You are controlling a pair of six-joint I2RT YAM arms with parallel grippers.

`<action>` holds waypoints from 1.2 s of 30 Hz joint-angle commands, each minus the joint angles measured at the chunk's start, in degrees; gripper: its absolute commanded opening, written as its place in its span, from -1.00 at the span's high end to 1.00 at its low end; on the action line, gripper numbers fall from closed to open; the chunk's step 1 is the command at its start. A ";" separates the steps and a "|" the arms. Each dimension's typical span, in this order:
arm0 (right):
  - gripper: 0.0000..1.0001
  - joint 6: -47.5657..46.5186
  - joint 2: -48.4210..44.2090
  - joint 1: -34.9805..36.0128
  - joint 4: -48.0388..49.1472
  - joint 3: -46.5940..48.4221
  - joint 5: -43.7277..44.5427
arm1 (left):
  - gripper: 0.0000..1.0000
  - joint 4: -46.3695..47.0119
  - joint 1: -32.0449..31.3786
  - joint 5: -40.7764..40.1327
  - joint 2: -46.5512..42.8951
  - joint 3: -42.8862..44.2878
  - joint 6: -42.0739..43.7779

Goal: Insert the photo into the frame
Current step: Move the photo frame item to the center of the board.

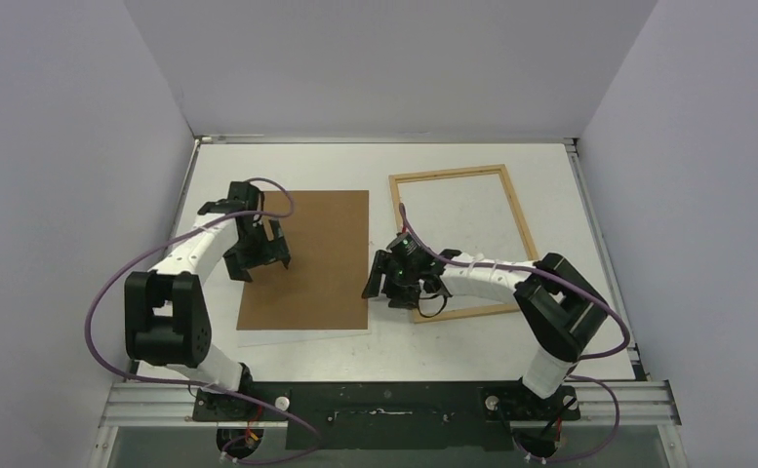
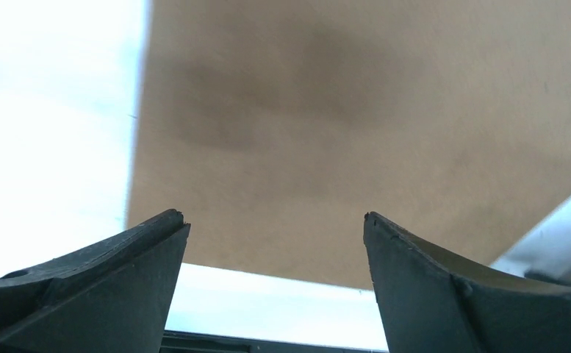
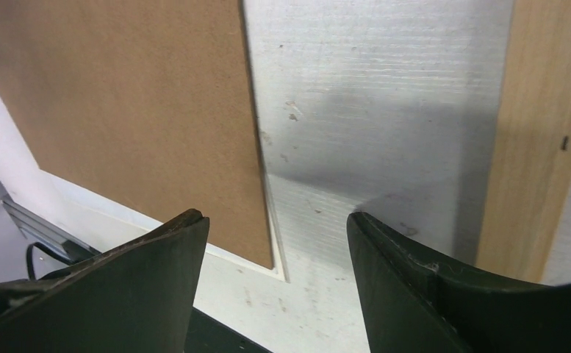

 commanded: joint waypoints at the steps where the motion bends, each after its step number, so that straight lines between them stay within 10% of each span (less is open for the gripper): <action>1: -0.43 8.39 -0.68 2.26 4.91 0.24 4.35 | -0.81 -3.17 5.64 -8.02 2.81 4.05 0.92; 14: -0.49 5.54 5.65 2.63 -4.00 7.61 8.67 | -0.86 0.97 11.52 -4.22 5.87 -2.68 -3.18; 36: -0.49 7.11 11.64 1.75 18.81 9.54 -8.80 | -0.71 0.95 17.24 0.67 10.29 2.62 -1.16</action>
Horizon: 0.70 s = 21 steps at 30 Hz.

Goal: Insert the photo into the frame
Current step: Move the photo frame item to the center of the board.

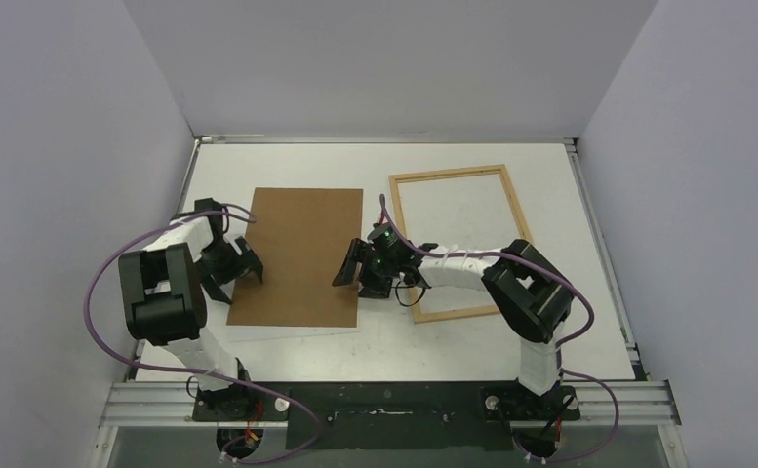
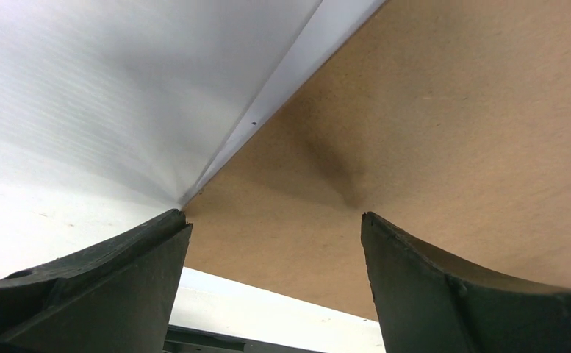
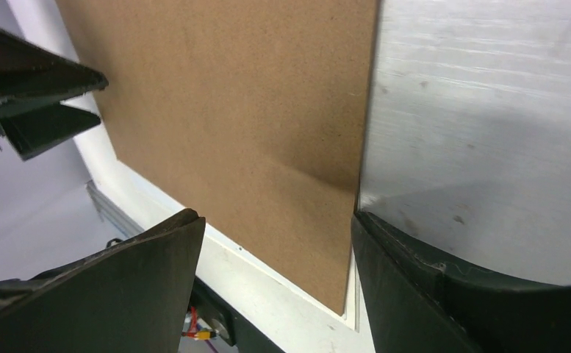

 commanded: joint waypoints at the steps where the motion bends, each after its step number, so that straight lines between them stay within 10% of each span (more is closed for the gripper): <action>1: -0.49 1.64 2.15 0.22 9.96 1.25 -4.17 | -0.71 0.54 1.40 -0.66 1.17 6.06 0.84; 12: -0.50 6.17 6.52 0.13 22.77 0.22 -7.44 | -0.77 0.04 0.20 -3.78 -0.79 8.38 2.30; 21: -0.49 -0.60 9.30 0.31 12.97 5.10 -4.49 | -0.78 -0.72 0.44 -9.05 -3.12 8.21 2.61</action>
